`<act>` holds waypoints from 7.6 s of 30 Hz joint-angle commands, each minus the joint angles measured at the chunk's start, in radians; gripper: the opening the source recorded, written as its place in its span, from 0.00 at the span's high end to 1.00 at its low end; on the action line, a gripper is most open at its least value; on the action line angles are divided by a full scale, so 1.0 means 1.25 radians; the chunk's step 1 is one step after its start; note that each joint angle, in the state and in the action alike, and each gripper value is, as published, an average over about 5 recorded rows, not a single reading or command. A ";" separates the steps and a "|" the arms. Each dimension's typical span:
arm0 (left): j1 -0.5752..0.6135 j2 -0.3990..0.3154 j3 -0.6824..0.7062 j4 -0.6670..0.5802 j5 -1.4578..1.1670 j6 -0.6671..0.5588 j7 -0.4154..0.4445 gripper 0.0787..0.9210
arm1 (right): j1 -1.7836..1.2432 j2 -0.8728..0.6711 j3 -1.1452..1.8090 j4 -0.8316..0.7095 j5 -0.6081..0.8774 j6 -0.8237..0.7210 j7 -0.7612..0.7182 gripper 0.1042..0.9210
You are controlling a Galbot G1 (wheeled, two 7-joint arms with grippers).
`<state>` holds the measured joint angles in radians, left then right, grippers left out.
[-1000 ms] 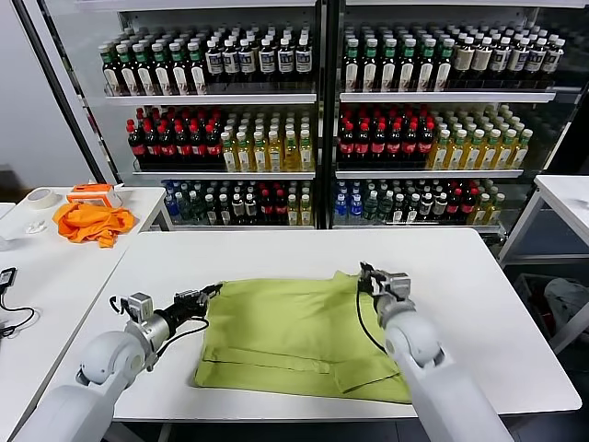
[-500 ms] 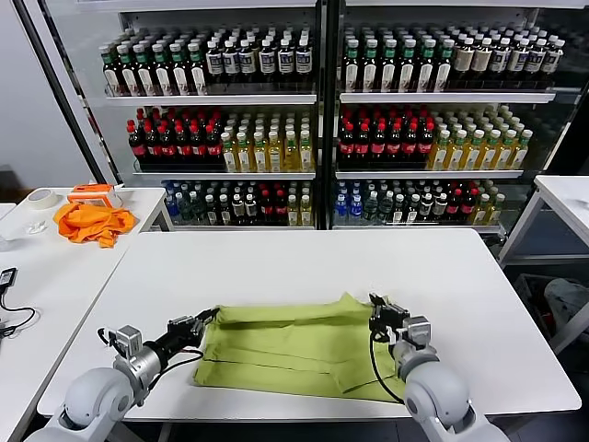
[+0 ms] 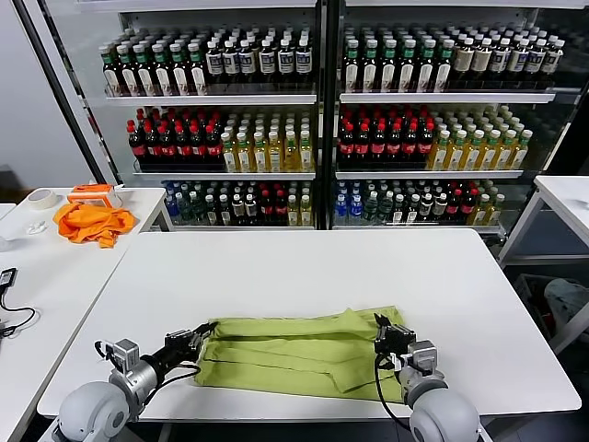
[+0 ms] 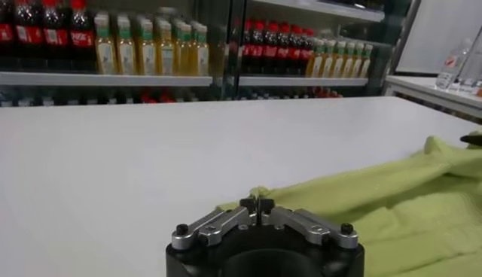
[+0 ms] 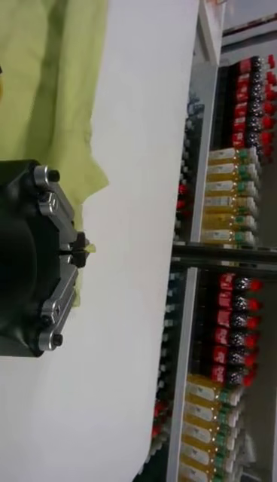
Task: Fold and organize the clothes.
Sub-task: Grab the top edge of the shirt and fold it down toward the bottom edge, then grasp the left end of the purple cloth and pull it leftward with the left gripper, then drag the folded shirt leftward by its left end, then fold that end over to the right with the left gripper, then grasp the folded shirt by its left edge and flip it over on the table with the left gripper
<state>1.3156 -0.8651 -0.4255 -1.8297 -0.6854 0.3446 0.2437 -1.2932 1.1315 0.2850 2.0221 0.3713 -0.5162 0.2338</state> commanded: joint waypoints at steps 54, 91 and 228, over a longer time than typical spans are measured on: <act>0.003 -0.115 0.213 -0.096 -0.003 0.033 -0.565 0.69 | -0.214 0.006 0.106 0.170 -0.038 -0.042 -0.015 0.12; 0.095 -0.044 0.049 -0.340 0.098 0.143 -0.503 0.98 | -0.197 -0.023 0.136 0.185 -0.035 -0.043 -0.025 0.12; -0.203 -0.278 0.325 -0.192 0.179 0.187 -0.417 0.98 | -0.231 -0.001 0.177 0.189 -0.065 -0.048 -0.051 0.12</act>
<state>1.2143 -1.0318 -0.2429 -2.1326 -0.3621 0.5746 -0.2753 -1.5784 1.1294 0.4971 2.2551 0.2906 -0.5761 0.1708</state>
